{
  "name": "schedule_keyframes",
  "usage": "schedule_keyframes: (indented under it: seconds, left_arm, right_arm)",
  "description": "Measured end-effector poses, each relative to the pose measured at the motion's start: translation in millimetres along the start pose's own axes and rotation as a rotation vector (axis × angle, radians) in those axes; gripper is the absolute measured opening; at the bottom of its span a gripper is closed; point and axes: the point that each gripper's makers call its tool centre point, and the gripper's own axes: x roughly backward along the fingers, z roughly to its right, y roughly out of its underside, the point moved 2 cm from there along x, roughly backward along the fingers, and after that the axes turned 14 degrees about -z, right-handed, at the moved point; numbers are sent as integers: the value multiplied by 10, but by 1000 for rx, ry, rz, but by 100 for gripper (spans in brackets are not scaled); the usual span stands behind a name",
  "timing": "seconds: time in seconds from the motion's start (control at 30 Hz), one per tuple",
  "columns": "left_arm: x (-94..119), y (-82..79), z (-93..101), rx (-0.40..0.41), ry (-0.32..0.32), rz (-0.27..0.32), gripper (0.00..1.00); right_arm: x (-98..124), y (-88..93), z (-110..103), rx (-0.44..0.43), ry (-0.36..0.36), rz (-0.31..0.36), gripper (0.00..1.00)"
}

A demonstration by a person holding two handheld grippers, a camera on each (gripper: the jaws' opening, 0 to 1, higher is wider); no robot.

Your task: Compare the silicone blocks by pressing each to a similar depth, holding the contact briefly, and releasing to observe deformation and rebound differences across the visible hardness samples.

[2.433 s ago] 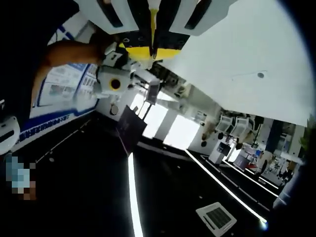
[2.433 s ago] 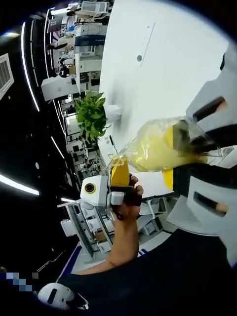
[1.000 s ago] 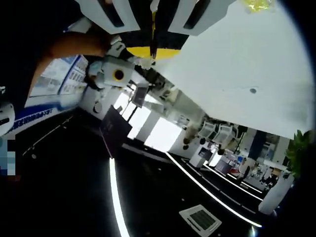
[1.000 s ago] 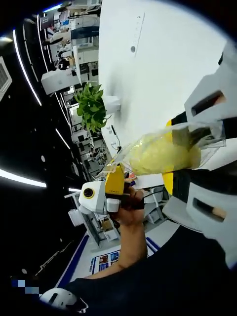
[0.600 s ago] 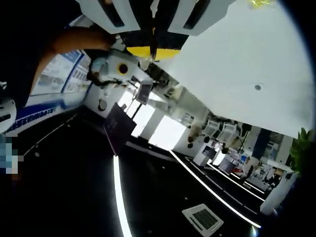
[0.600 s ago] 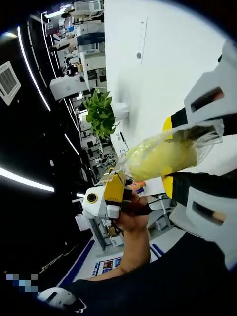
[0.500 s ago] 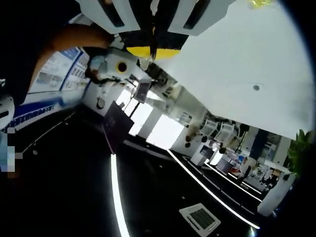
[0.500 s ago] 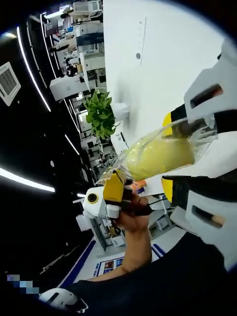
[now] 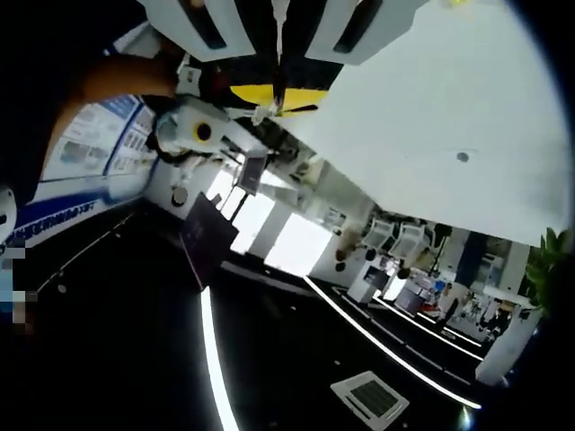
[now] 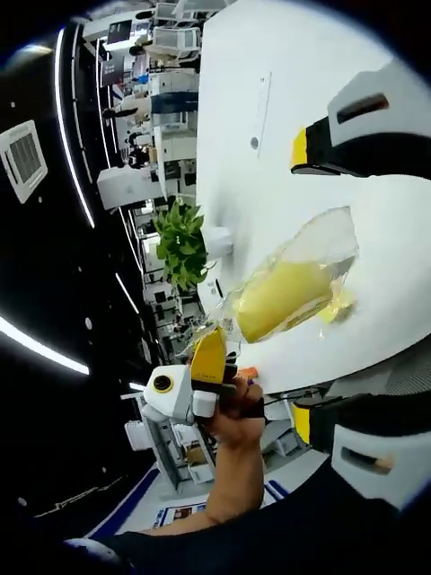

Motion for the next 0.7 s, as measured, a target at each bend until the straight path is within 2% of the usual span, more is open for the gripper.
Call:
schedule_keyframes:
  seconds: [0.1, 0.2, 0.37, 0.47, 0.6, 0.7]
  left_arm:
    - [-35, 15, -21, 7, 0, 2, 0]
    - [-68, 42, -31, 18, 1, 4, 0]
    - [-103, 86, -119, 52, -17, 7, 0]
    - [-109, 117, -172, 77, -18, 19, 0]
    - [-137, 205, -262, 112, -34, 18, 0]
    - [-154, 275, -303, 127, -36, 19, 0]
  right_arm:
    - [76, 18, 29, -23, 15, 27, 96]
    - [125, 111, 131, 14, 101, 5, 96]
    - [220, 311, 262, 11, 209, -17, 96]
    - [241, 418, 253, -24, 201, -16, 96]
    - [287, 572, 285, -52, 225, -33, 96]
    - [326, 634, 276, -28, 249, -34, 96]
